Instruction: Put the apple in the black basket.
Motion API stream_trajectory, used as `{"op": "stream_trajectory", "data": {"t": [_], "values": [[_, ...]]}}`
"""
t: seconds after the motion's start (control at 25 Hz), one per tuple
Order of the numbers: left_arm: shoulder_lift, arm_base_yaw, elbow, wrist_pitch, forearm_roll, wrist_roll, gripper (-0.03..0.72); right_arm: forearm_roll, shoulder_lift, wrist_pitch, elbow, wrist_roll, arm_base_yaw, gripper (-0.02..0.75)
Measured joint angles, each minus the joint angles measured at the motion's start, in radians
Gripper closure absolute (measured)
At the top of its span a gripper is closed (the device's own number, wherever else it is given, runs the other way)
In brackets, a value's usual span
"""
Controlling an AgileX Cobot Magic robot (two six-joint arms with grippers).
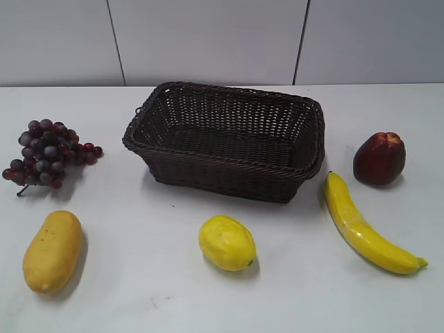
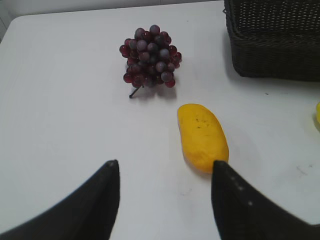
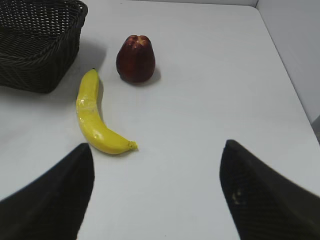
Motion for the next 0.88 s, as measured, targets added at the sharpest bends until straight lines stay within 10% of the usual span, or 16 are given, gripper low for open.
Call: {"op": "stream_trajectory", "data": {"t": [0.88], "values": [[0.000,0.000,0.000,0.000,-0.002,0.000,0.253,0.001,0.000,-0.001,0.000,0.000,0.000,0.147]]}}
